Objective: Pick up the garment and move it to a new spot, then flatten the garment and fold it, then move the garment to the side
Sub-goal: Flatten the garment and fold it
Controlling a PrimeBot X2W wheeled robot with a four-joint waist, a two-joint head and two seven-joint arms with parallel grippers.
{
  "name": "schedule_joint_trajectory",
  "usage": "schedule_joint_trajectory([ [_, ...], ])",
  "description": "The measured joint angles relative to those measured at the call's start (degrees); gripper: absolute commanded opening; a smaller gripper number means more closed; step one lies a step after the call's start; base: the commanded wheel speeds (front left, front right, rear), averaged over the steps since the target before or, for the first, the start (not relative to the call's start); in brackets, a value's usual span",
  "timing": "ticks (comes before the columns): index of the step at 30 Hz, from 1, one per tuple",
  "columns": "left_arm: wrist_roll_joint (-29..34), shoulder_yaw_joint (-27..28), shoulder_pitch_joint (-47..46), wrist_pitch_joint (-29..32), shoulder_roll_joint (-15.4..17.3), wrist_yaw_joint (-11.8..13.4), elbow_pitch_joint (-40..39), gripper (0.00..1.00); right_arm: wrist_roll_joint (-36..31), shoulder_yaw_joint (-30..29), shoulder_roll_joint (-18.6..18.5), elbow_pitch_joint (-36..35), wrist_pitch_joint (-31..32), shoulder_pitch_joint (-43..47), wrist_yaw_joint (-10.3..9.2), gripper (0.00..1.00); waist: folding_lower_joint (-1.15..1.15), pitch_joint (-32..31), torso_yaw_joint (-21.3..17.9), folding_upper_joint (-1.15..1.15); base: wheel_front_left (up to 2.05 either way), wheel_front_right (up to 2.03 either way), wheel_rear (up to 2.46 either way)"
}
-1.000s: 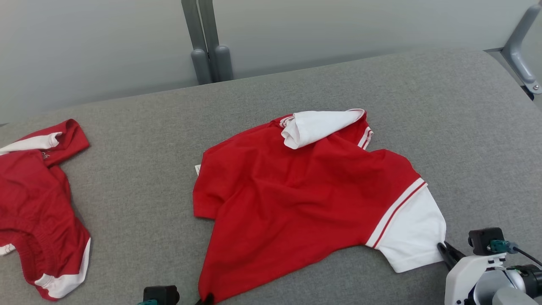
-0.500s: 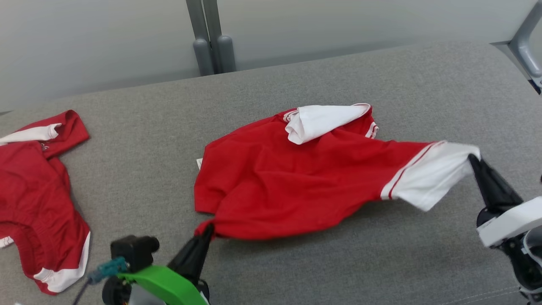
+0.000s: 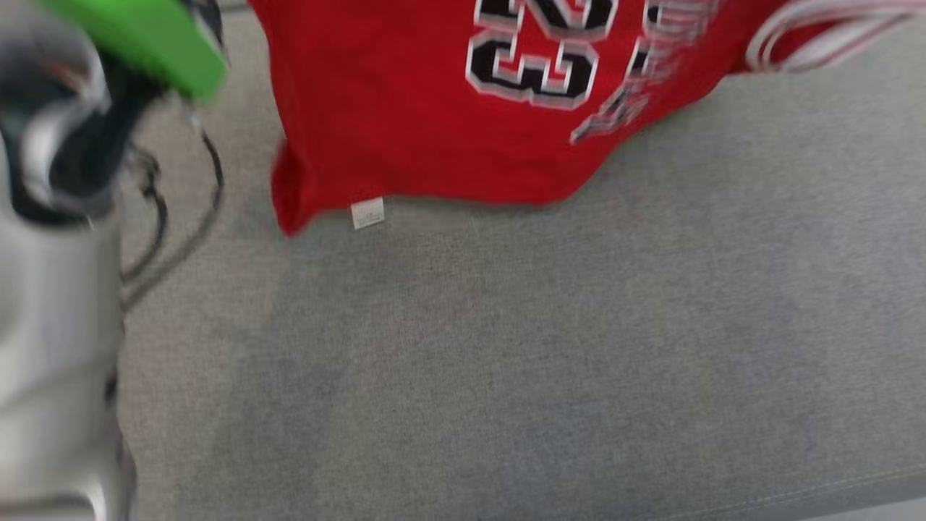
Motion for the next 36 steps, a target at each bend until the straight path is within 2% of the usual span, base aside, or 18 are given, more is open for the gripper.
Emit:
schedule_joint_trajectory([
  [5, 6.73, -0.55, -20.31, -6.32, -0.24, 0.10, 16.71, 0.00, -12.47, 2.47, 8.09, 13.45, 0.89, -23.72, 0.00, 0.00, 0.01, 5.87, 0.92, 0.00, 0.00, 0.00, 0.00],
  [10, 11.00, -0.69, -35.20, -16.80, -2.32, 1.51, 31.06, 0.00, -22.75, 2.01, 13.00, 25.17, -6.66, -41.41, 0.01, 0.00, 0.01, 10.92, 1.70, 0.00, 0.00, 0.00, 0.00],
  [14, 12.74, -1.31, -41.58, -24.04, -2.86, 0.90, 38.93, 0.00, -24.51, 3.39, 14.68, 30.91, -10.60, -47.40, 0.00, 0.00, 0.01, 14.32, 2.19, 0.00, 0.00, 0.00, 0.00],
  [17, 12.88, -2.20, -42.50, -28.24, -3.12, -0.03, 44.76, 0.00, -22.14, 6.30, 15.23, 33.33, -13.01, -47.33, 0.00, 0.00, 0.01, 16.73, 2.49, 0.00, 0.00, 0.00, 0.00],
  [21, 11.84, -2.99, -38.74, -33.25, -4.66, -1.20, 50.07, 0.00, -16.23, 11.50, 15.04, 32.22, -16.91, -38.25, 0.00, 0.00, 0.01, 18.66, 2.70, 0.00, 0.00, 0.00, 0.00],
  [26, 8.60, -3.89, -25.35, -41.14, -5.87, -2.05, 53.64, 0.00, -3.88, 15.46, 12.40, 23.82, -22.64, -15.19, 0.00, 0.00, 0.00, 17.55, 2.86, 0.00, 0.00, 0.00, 0.00],
  [28, 8.18, -5.25, -19.17, -42.77, -5.87, -2.27, 53.86, 0.00, -1.87, 16.78, 10.29, 20.43, -24.18, -5.51, 0.00, 0.00, 0.00, 16.47, 2.90, 0.00, 0.00, 0.00, 0.00],
  [33, 5.21, -10.02, -2.69, -45.12, -3.87, -2.31, 48.76, 0.00, 2.92, 14.82, 7.80, 11.04, -26.41, 15.26, -0.01, 0.00, -0.01, 12.57, 2.46, 0.00, 0.00, 0.00, 0.00],
  [36, 2.46, -12.50, 8.59, -44.69, -3.63, -2.33, 45.91, 0.00, 2.93, 13.39, 7.35, 7.03, -26.57, 27.48, 0.00, 0.00, -0.01, 9.80, 2.10, 0.00, 0.00, 0.00, 0.00],
])
